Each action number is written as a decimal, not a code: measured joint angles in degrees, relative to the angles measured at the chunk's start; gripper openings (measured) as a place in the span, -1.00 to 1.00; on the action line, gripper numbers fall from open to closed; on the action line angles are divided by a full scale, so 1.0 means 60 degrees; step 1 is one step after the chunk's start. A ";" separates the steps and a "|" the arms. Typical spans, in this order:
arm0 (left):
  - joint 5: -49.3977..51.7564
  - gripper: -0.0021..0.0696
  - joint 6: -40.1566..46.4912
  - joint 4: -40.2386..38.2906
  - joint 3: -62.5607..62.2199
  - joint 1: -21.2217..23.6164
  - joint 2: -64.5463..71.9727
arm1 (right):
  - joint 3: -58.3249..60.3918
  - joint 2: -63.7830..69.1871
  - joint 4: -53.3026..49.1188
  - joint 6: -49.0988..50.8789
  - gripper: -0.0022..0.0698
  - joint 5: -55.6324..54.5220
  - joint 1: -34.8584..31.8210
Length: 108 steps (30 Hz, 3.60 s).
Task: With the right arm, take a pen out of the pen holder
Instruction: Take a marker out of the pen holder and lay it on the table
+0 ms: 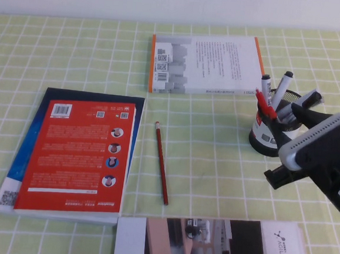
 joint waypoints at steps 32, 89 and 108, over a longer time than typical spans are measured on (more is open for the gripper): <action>0.0000 -0.96 0.0000 0.0000 0.0000 0.0000 0.0000 | -0.1372 0.2866 0.0881 -0.0449 -0.04 -0.1496 -0.0288; 0.0000 -0.96 0.0000 0.0000 0.0000 0.0000 0.0000 | -0.2175 0.2847 0.1383 -0.1226 -0.68 -0.0867 -0.0474; 0.0000 -0.96 0.0000 0.0000 0.0000 0.0000 0.0000 | -0.2175 0.3474 0.1117 -0.1685 -0.69 -0.0073 -0.0474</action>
